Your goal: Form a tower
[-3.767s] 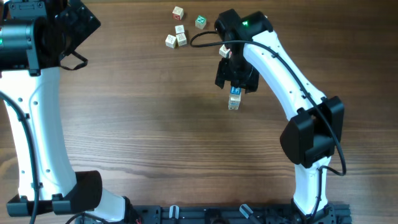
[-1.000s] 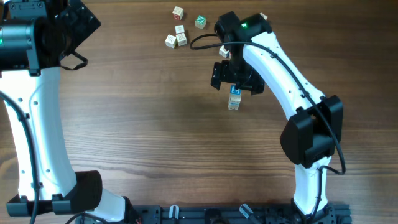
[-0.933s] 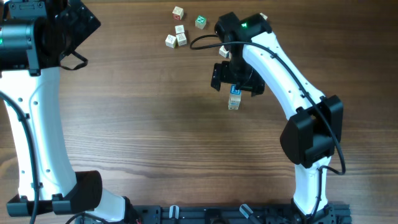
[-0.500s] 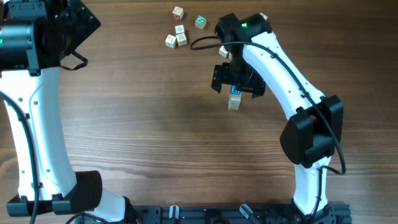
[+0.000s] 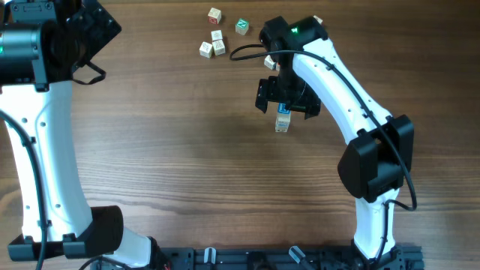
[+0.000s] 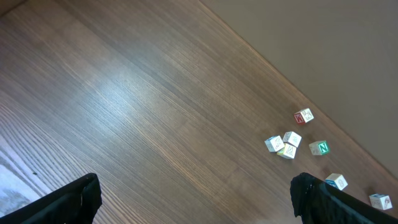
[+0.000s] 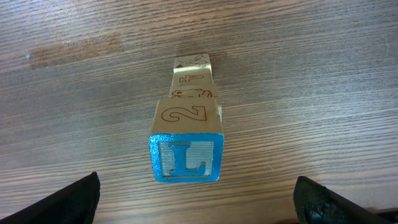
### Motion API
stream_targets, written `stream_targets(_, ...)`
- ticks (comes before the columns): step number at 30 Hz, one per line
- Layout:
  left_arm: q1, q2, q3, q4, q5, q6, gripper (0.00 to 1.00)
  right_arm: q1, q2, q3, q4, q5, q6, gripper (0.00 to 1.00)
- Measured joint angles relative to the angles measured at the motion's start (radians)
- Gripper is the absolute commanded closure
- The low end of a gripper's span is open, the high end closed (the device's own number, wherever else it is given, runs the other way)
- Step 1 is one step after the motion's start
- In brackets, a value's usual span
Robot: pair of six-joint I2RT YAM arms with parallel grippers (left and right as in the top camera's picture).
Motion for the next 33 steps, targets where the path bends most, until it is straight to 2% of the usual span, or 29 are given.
stream_targets(3, 0.000, 0.000, 0.000, 0.000, 0.000, 0.000, 0.00, 0.000, 0.000, 0.000, 0.000, 0.000, -0.011, 0.01)
stream_targets(6, 0.000, 0.000, 0.000, 0.000, 0.000, 0.000, 0.00, 0.000, 0.000, 0.000, 0.021, 0.000, -0.054, 0.18)
stream_targets(17, 0.000, 0.000, 0.000, 0.000, 0.000, 0.000, 0.00, -0.001, 0.000, 0.000, 0.076, 0.001, -0.084, 0.24)
stream_targets(19, 0.000, 0.000, 0.000, 0.000, 0.000, 0.000, 0.00, -0.001, 0.000, 0.000, 0.076, 0.004, -0.084, 0.36)
stream_targets(22, 0.000, 0.000, 0.000, 0.000, 0.000, 0.000, 0.00, -0.001, 0.000, 0.000, 0.076, 0.005, -0.087, 0.40)
stream_targets(33, 0.000, 0.000, 0.000, 0.000, 0.000, 0.000, 0.00, -0.001, 0.000, 0.000, 0.081, 0.027, -0.078, 0.39)
